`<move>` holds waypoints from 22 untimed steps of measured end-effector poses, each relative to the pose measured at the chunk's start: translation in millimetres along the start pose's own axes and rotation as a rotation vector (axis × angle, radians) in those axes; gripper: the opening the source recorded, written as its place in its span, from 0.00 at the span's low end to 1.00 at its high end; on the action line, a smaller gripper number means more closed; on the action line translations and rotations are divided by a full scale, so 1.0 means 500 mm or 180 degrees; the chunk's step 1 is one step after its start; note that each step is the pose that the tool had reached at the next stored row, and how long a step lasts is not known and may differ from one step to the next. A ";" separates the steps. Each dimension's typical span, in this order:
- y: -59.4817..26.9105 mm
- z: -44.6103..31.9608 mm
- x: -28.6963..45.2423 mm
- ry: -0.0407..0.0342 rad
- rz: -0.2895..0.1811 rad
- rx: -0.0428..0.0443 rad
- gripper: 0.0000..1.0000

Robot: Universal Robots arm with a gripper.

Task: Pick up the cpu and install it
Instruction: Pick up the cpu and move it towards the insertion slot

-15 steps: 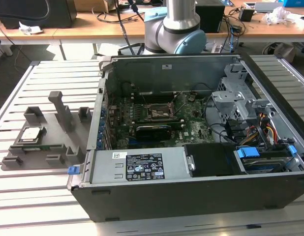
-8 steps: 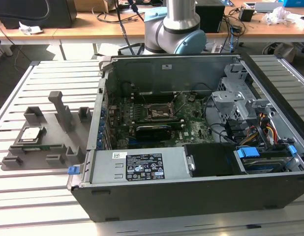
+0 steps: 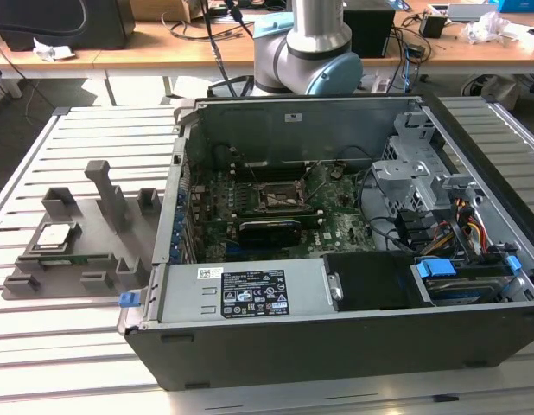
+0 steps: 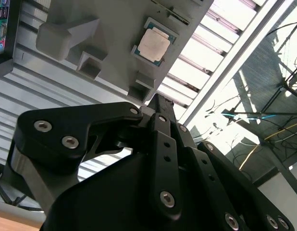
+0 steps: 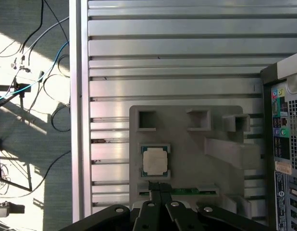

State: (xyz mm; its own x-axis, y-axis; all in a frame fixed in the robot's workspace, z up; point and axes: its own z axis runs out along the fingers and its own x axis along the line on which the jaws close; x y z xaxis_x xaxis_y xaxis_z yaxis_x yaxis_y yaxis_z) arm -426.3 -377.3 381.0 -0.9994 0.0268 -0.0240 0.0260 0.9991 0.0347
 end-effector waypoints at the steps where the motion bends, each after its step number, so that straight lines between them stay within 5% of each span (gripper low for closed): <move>1: 0.000 0.000 0.000 0.0000 0.0000 0.0000 0.11; 3: 0.000 0.000 0.000 0.0000 0.0000 0.0000 0.11; 5: 0.000 0.000 0.000 0.0000 0.0000 0.0000 0.29; 8: 0.000 0.000 0.000 0.0000 0.0000 0.0000 0.36; 10: 0.000 0.000 0.000 0.0000 0.0000 0.0000 0.54; 14: 0.000 0.000 0.000 0.0000 -0.0001 0.0000 0.72; 16: 0.000 0.000 0.000 0.0000 -0.0001 0.0004 0.72; 17: 0.000 0.000 0.000 -0.0001 0.0000 0.0029 0.72; 18: 0.000 0.000 0.000 -0.0002 -0.0004 0.0085 0.72; 22: 0.000 0.000 0.000 -0.0002 -0.0007 0.0092 0.72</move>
State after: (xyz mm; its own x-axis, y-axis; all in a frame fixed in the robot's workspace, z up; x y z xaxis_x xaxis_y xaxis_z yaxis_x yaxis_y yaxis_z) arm -426.3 -377.2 381.1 -0.9994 0.0246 -0.0247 0.0245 0.9997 0.0059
